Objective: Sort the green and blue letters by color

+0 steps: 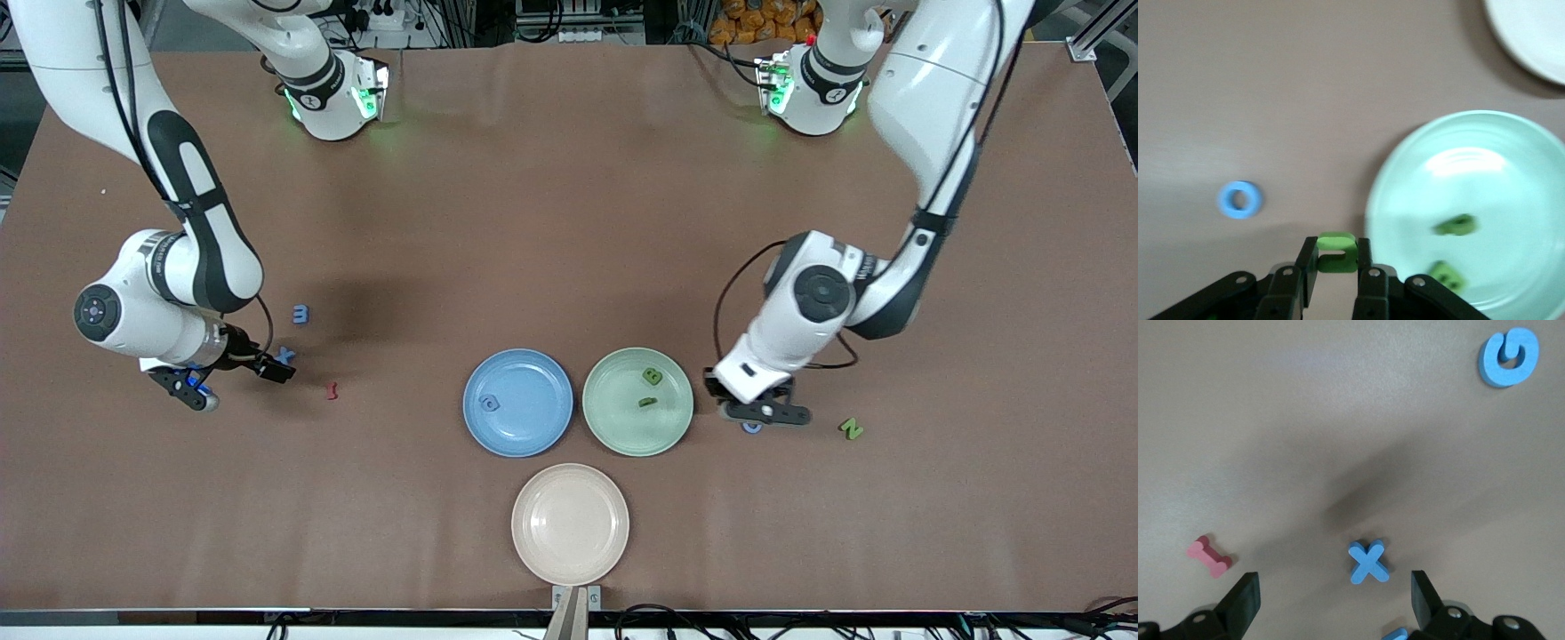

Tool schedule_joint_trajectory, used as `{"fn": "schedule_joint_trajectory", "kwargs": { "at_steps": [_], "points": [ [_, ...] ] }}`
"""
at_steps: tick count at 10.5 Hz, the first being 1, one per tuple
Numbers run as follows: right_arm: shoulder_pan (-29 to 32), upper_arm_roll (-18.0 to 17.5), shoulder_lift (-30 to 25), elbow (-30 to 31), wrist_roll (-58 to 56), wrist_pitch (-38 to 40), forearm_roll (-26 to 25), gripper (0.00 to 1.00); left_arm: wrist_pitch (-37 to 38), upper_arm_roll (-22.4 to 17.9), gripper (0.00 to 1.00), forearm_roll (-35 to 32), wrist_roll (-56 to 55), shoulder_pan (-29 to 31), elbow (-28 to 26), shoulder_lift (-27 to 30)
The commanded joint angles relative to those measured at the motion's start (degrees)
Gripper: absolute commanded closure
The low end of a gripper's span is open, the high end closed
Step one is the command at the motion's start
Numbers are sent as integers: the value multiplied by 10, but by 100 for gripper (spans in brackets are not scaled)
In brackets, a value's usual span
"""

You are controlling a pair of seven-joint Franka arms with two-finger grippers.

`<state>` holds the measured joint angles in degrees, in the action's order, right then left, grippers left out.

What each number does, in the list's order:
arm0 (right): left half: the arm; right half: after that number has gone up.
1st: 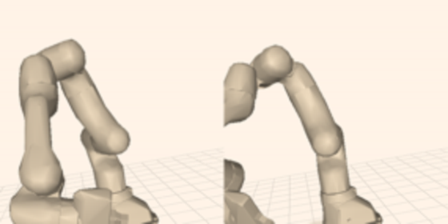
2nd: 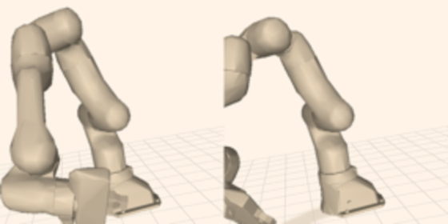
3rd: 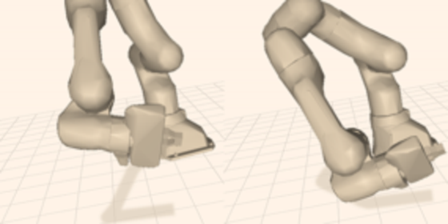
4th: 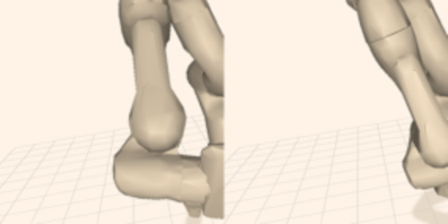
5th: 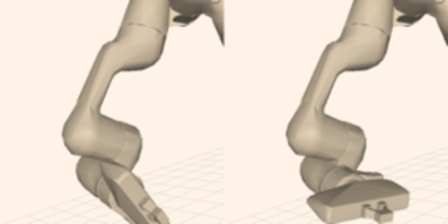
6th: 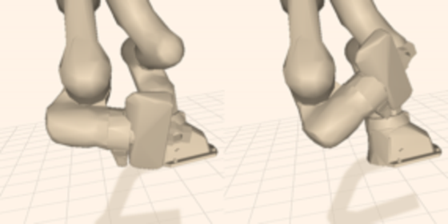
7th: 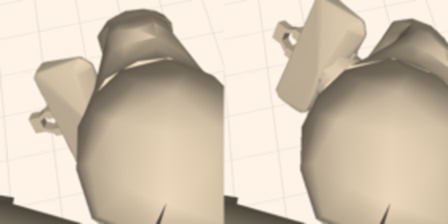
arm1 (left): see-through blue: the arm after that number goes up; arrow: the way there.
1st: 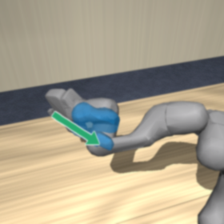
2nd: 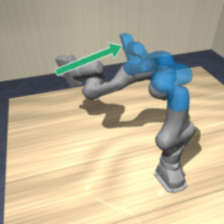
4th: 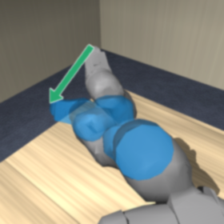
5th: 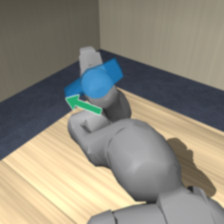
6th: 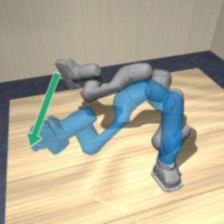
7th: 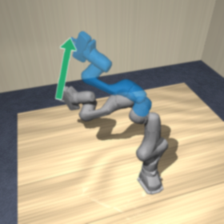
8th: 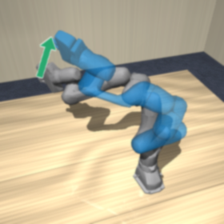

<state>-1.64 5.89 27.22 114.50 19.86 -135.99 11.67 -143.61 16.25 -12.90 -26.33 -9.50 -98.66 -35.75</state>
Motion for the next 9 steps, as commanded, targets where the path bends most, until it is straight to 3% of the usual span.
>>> {"fn": "schedule_joint_trajectory", "kwargs": {
  "at_steps": [1,2,3,7,9],
  "points": [
    [-14,-1,-40,89,11,-81,2,0,3,-4,100,-5,-62,-51,71,-57],
    [-26,-1,-42,117,12,-119,3,0,3,-4,80,-5,-65,-57,78,-63],
    [-26,-1,-40,121,12,-131,2,0,3,-6,1,-13,-59,-57,79,-60],
    [-18,0,-19,114,3,-145,-3,0,5,-6,0,-15,-33,2,78,-39],
    [-2,-1,-8,106,1,-151,-26,0,6,-3,0,-13,80,59,75,-38]
  ]
}}
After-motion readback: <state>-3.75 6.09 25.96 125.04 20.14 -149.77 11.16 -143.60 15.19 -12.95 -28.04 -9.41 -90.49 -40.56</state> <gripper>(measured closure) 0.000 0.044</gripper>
